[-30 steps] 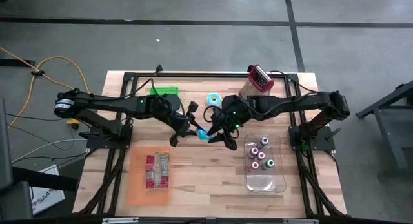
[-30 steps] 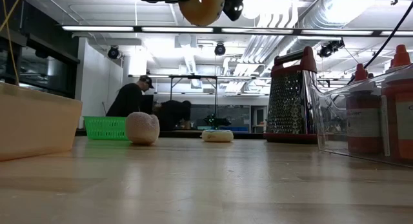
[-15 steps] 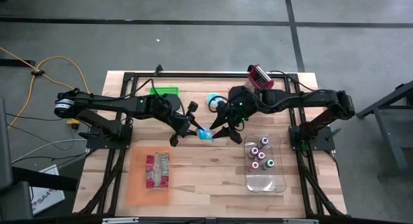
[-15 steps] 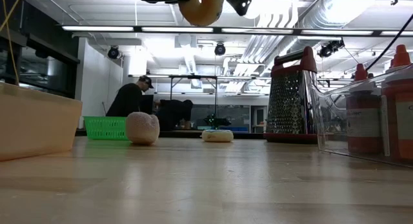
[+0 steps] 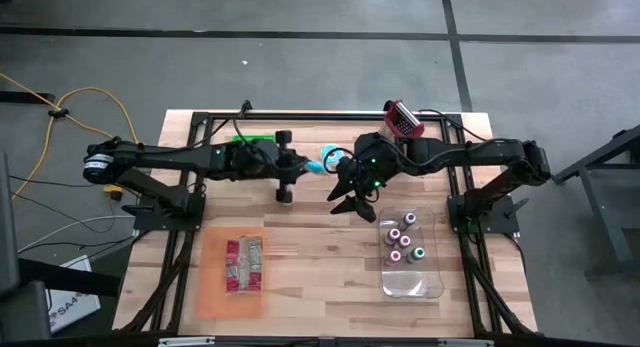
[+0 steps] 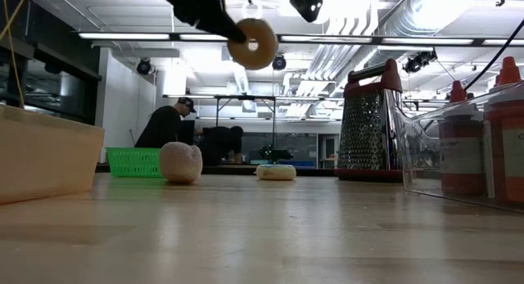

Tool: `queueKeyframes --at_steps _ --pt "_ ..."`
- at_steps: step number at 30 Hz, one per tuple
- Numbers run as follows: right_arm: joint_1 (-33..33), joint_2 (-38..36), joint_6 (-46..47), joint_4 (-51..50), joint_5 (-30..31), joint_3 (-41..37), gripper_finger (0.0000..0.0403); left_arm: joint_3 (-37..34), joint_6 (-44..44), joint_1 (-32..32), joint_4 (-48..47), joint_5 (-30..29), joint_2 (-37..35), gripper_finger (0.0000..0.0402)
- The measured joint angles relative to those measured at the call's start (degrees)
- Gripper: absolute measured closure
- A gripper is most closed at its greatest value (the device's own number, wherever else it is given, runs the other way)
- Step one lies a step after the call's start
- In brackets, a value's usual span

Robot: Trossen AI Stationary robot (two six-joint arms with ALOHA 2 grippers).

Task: Pick & Place Food Item
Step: Put the blue donut into the green basket

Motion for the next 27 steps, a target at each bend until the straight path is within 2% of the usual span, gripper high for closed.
queueKeyframes --at_steps 5,11,15,20,27 --pt "0.01 0.0 -0.07 -0.16 -0.04 0.0 0.0224 0.0 -5.31 1.49 -0.34 -0.71 0.0 0.031" --pt "0.02 0.0 -0.25 -0.77 -0.06 0.0 0.0224 0.0 -6.17 1.49 -0.77 -0.5 0.02 0.031" --pt "0.02 0.0 -0.25 -0.99 -0.09 0.0 0.0224 0.0 -10.17 1.69 -1.38 -1.16 0.0 0.031" --pt "0.02 0.0 -0.27 -1.32 -0.14 0.0 0.0224 0.0 -13.51 2.78 -5.84 -4.92 0.02 0.031" --pt "0.03 0.0 -0.42 -1.33 -0.13 0.0 0.0224 0.0 -17.76 7.65 -14.72 -3.25 -0.32 0.031"
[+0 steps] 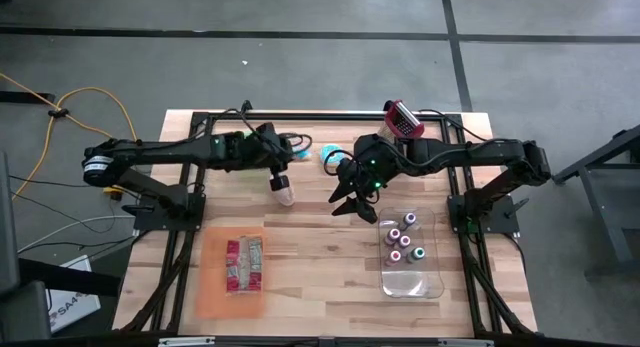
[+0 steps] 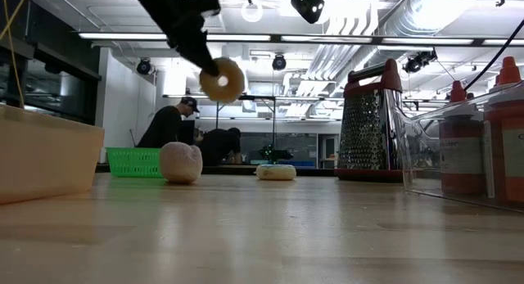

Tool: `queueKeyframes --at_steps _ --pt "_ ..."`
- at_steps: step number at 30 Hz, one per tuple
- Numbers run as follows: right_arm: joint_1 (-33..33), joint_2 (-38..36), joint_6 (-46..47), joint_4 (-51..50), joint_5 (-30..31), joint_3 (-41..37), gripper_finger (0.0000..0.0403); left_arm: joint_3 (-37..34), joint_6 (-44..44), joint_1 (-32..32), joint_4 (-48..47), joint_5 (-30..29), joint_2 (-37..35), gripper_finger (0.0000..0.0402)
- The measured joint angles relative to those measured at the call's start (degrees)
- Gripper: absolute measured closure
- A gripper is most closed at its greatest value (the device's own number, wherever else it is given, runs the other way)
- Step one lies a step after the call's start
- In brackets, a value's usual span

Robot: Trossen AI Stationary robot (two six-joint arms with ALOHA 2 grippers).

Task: Pick & Place Food Item
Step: Put the blue donut into the green basket

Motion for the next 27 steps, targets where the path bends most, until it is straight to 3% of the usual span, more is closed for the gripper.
queueKeyframes --at_steps 4,13,27 --pt "-0.01 0.0 -0.77 -0.21 0.0 0.0 0.0224 -0.13 -2.01 5.65 -3.61 4.63 -0.5 0.031" --pt "-0.01 0.0 -0.99 -3.03 0.02 0.0 0.0224 -1.85 -6.89 18.61 -10.34 5.23 -1.12 0.031" --pt "0.0 0.0 -0.99 -3.28 0.02 0.0 0.0224 -8.68 -16.36 23.85 -10.44 2.29 -1.12 0.031"
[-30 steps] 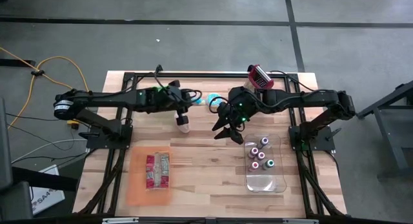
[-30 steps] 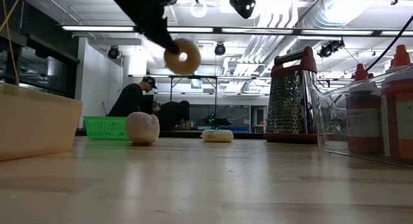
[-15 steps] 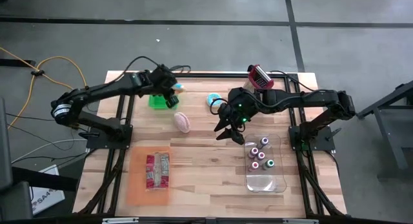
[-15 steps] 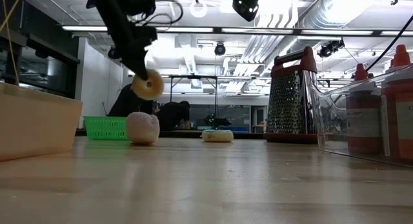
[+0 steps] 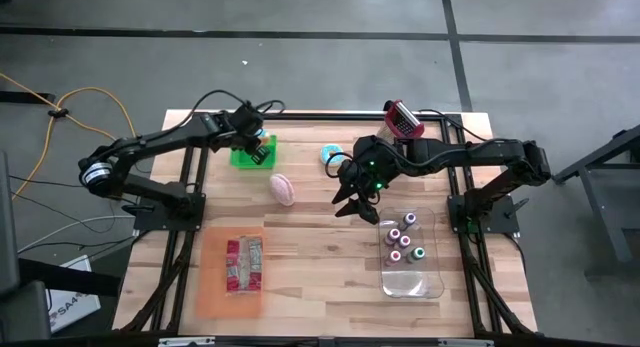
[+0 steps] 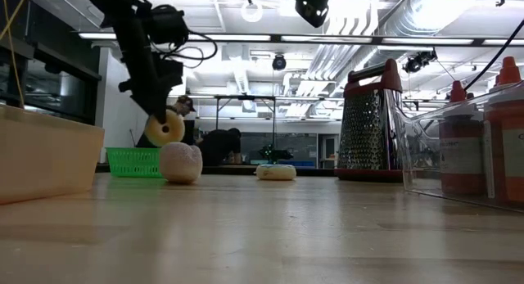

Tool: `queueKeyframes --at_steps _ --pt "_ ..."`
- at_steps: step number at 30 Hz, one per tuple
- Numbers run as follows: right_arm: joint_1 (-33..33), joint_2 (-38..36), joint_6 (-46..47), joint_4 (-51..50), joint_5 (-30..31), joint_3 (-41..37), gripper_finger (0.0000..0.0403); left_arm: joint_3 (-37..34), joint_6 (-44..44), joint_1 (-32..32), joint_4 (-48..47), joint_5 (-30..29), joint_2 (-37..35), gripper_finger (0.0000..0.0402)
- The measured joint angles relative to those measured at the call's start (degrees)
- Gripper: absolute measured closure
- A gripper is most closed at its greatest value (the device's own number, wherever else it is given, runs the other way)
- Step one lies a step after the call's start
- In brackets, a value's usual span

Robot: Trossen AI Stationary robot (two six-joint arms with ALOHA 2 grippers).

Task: Pick & Place Food Item
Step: Put the blue donut into the green basket

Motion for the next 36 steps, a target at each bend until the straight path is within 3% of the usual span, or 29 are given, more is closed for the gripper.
queueKeyframes --at_steps 9,15,30,36 --pt "0.0 0.0 -0.17 -0.08 0.0 0.0 0.0224 -1.94 -7.41 0.43 -1.47 -6.11 0.0 0.031" --pt "-0.01 0.0 -0.17 -0.1 0.02 0.0 0.0224 -3.34 -11.32 0.43 -2.27 -6.14 0.0 0.031" --pt "0.01 0.0 -0.17 -0.12 0.0 0.0 0.0224 -4.67 -32.65 0.43 -6.02 -2.71 0.0 0.031" --pt "-0.01 0.0 -0.22 -0.1 -0.85 0.0 0.0224 -4.67 -37.17 0.43 -6.11 -2.67 0.0 0.031"
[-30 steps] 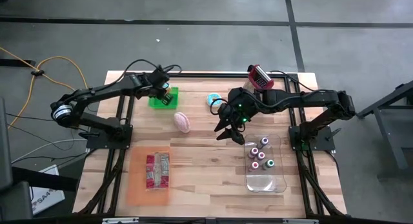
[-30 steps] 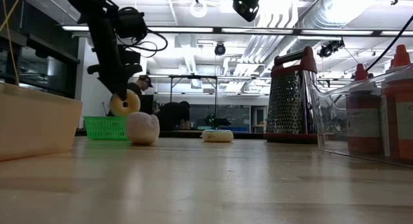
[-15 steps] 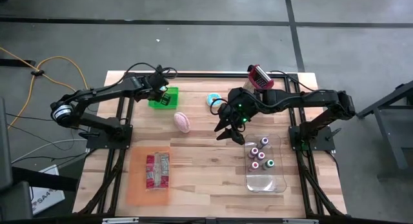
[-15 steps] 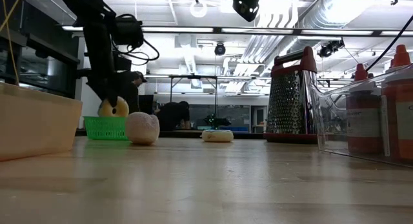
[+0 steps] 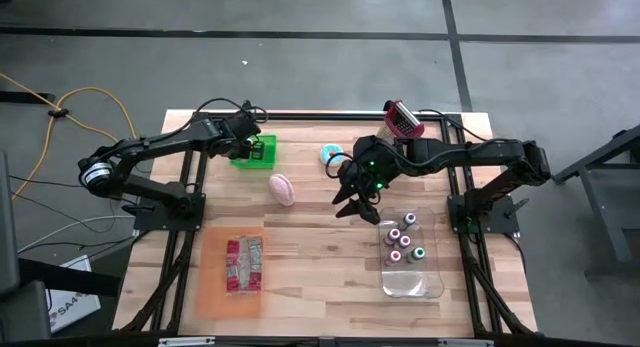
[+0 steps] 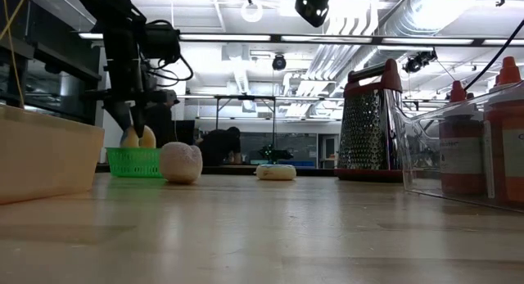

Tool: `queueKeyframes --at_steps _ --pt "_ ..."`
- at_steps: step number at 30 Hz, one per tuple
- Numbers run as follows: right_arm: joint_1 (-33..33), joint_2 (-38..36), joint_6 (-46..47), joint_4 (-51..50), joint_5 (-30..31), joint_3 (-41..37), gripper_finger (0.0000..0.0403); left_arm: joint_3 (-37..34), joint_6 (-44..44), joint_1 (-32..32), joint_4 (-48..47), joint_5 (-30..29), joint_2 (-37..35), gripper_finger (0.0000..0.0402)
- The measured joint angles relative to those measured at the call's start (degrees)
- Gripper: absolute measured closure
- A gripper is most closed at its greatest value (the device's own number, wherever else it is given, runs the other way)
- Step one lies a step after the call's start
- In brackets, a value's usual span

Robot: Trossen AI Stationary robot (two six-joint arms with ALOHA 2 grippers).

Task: Pick & Place Food Item
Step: Put the blue donut into the green basket

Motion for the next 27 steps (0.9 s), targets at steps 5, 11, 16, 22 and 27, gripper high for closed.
queueKeyframes --at_steps 5,11,16,22,27 --pt "0.02 0.0 0.02 -0.01 -2.47 0.0 0.0224 0.0 -0.46 0.0 0.01 0.2 0.0 0.031" --pt "0.02 0.0 -0.16 0.0 -2.53 0.0 0.0224 0.02 -0.72 1.35 0.48 1.24 0.02 0.031" --pt "0.02 0.0 -0.16 0.0 -2.53 0.0 0.0224 0.02 -0.41 3.58 1.82 4.17 0.04 0.031" --pt "0.02 0.02 -0.16 0.0 -2.11 0.0 0.0224 0.02 2.45 7.22 2.85 7.68 0.04 0.031" --pt "0.02 0.02 -0.16 0.02 -1.86 0.0 0.0224 0.02 4.39 11.18 2.64 11.59 0.06 0.031"
